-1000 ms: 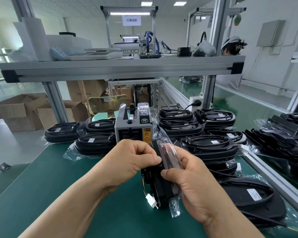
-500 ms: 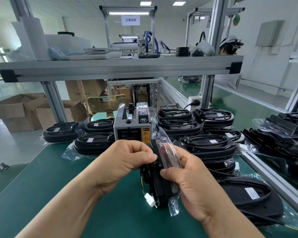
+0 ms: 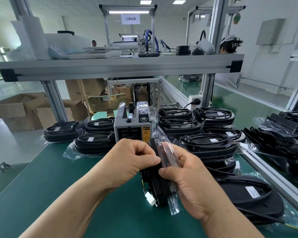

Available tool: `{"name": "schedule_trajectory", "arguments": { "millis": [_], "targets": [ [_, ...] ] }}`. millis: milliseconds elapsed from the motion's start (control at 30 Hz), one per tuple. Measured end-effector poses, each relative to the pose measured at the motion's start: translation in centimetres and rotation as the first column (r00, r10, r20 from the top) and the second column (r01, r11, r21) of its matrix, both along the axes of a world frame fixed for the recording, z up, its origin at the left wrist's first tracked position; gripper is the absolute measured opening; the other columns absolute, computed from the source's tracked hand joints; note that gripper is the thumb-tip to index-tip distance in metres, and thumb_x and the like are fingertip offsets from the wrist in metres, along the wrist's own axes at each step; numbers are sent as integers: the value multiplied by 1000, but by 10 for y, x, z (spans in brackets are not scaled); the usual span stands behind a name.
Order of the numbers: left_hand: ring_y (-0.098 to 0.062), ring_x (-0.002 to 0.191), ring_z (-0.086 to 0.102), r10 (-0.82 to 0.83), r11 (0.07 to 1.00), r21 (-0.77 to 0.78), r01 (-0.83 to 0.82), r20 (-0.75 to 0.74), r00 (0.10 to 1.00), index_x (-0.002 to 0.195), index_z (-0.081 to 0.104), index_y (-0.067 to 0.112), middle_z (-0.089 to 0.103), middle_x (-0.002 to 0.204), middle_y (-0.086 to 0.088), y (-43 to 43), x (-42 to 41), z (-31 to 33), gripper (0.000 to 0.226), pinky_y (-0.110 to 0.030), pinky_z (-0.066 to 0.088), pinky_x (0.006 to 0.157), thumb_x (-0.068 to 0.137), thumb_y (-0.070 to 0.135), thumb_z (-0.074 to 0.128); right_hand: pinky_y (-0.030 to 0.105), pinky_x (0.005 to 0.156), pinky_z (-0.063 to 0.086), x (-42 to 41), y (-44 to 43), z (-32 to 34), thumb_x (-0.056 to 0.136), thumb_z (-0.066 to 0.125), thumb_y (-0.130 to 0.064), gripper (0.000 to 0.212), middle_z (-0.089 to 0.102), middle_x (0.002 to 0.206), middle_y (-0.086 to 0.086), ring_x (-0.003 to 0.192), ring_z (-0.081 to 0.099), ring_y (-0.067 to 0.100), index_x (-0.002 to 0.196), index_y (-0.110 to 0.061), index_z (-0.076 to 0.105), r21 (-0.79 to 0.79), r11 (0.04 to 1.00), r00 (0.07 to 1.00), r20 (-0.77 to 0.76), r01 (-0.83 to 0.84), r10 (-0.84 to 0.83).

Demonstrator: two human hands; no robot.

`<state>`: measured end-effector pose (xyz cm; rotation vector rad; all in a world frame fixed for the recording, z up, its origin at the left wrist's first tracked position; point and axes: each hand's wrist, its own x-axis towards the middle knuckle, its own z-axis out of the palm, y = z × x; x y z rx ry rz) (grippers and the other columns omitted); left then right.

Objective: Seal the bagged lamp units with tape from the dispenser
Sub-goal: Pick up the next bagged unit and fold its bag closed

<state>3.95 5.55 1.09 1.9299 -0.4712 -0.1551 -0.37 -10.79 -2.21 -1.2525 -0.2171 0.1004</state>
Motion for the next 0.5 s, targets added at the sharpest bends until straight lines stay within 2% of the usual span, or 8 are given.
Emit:
{"name": "schedule_trajectory", "arguments": {
  "millis": [200,400,500],
  "targets": [
    [-9,56,42,13,1000,9,-13,54,998,69,71,14,54,61,2,0,-1,-4,16,-16,36,53,79,21,80,43,69,62,-1,1,1,84,53,21,55,74,91,12,79,73,25,108,-24,73,-6,1000,1000,-12,10,-10],
    [-5,52,41,48,999,10,-50,131,990,69,70,20,48,54,11,-2,0,-12,16,-17,37,51,78,25,81,28,59,57,-1,-1,2,84,52,21,55,75,84,7,73,73,18,98,-27,76,-12,1000,1000,8,13,-13],
    [-4,53,41,105,994,-1,-106,159,982,76,68,27,48,57,14,-3,1,-18,19,-20,37,52,75,34,85,26,59,57,-1,-3,3,79,56,14,50,76,87,8,75,74,19,98,-27,77,-5,1000,999,34,5,-5]
  ]
}}
